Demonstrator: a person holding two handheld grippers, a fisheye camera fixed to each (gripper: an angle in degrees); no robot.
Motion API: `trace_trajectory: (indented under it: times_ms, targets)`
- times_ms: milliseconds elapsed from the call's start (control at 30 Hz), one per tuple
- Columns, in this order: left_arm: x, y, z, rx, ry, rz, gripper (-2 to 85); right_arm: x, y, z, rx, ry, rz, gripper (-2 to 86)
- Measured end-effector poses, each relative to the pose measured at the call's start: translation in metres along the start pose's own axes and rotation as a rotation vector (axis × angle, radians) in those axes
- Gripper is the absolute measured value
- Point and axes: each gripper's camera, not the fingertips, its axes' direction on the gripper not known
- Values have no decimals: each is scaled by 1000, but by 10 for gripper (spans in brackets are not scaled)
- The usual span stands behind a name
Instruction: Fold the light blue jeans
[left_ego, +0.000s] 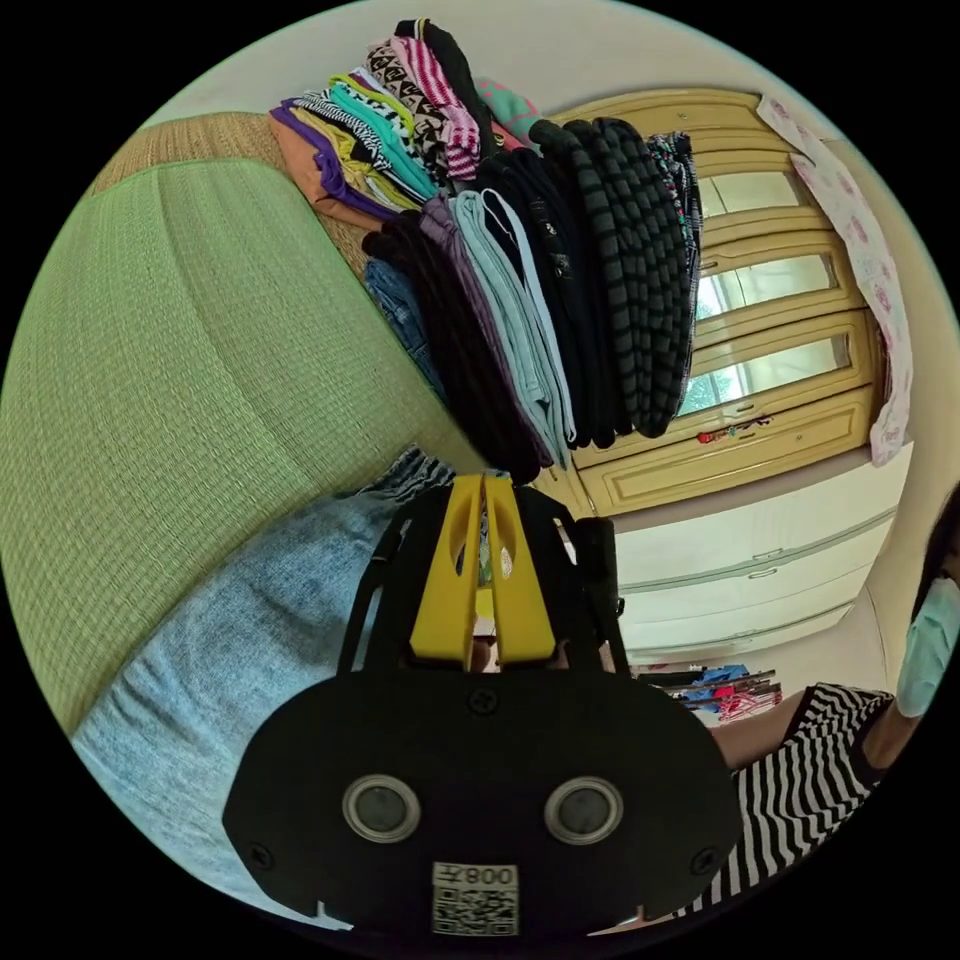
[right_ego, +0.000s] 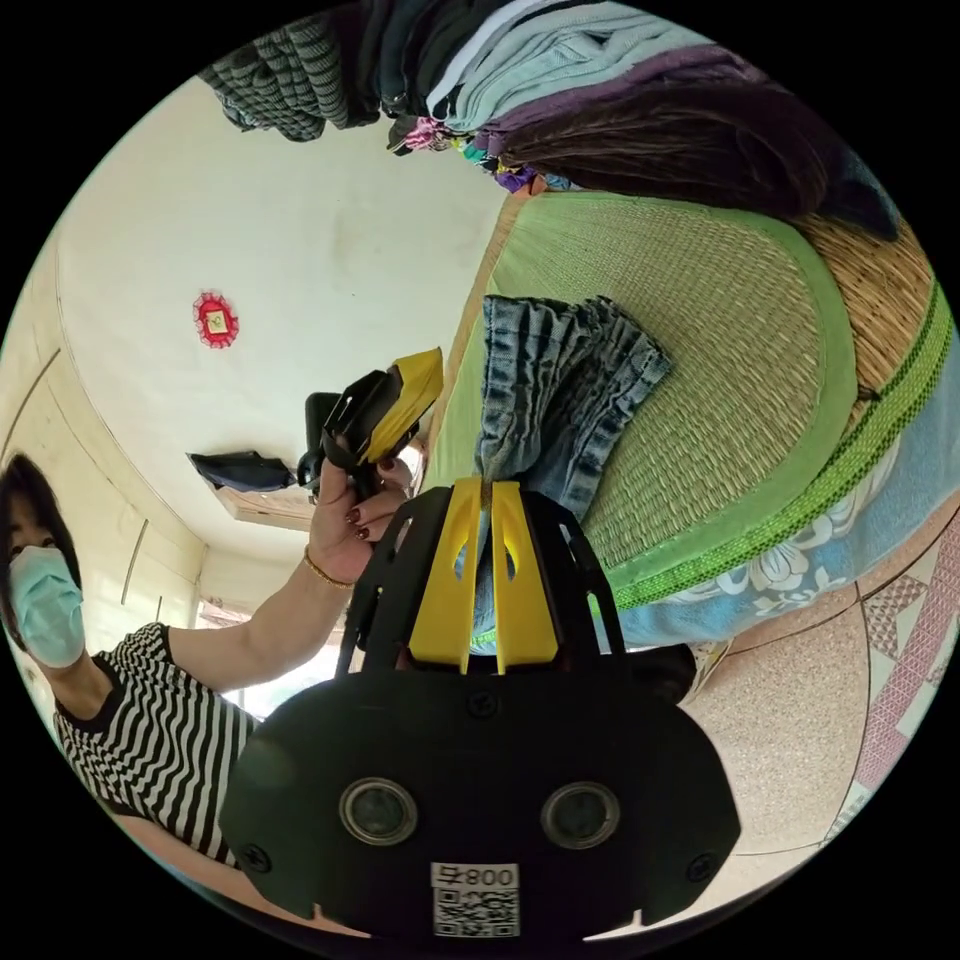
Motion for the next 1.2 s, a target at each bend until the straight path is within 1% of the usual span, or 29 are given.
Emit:
trace_trajectory:
  times_ms: [33, 133, 167, 200, 300, 333, 400, 500, 567, 633, 733, 800, 900, 933, 967, 1000, 1033, 1067, 1133, 1200]
  targets:
    - [1, -1, 11, -30, -22, 7, 1, 5, -3, 0, -15, 18, 14, 15]
    - [1, -1, 43, -159, -148, 14, 1, 23, -2, -3, -11, -40, 81, 15]
    - [2, -1, 50, -185, -162, 16, 1, 23, -2, -4, -6, -37, 80, 14]
    - [3, -1, 53, -187, -158, 13, 1, 21, -2, -5, -4, -35, 75, 14]
    - [17, -6, 48, -110, -118, 47, 1, -1, -15, -4, -15, -39, -3, 14]
    - [26, -8, 45, -72, -117, 81, 0, -14, -21, -4, -24, -28, -55, 13]
    - [37, -11, 47, -55, -128, 123, 0, -27, -26, -3, -37, 24, -100, 13]
    - [42, -12, 73, -117, -199, 149, 0, -9, -24, 1, -61, 52, -34, 12]
    - [36, -10, 101, -200, -243, 128, 0, 14, -12, -2, -63, 47, 68, 10]
    - [35, -10, 112, -197, -244, 117, 0, 19, -1, -14, -20, 27, 96, 8]
    - [39, -13, 125, -197, -259, 130, 1, 9, 12, -40, 62, 97, 105, 2]
    - [44, -16, 129, -200, -264, 145, 0, -14, 13, -48, 100, 81, 30, 1]
    - [52, -19, 133, -183, -246, 164, 1, -62, 0, -21, 29, 176, -115, 0]
    - [56, -21, 133, -164, -231, 174, 1, -76, -7, -4, -21, 241, -164, 0]
    - [58, -22, 131, -131, -269, 153, 1, -84, -13, 9, -40, 344, -176, 0]
    - [60, -23, 129, -120, -262, 168, 1, -85, -16, 13, -49, 402, -172, 0]
    - [61, -25, 128, -108, -241, 180, 2, -85, -19, 19, -55, 509, -156, 0]
    - [61, -28, 128, -106, -279, 169, 3, -83, -20, 21, -57, 541, -141, 0]
    - [62, -33, 126, -74, -374, 167, 6, -80, -15, 20, -52, 546, -124, 0]
    - [63, -40, 127, -73, -383, 193, 12, -79, -7, 21, -47, 554, -114, 0]
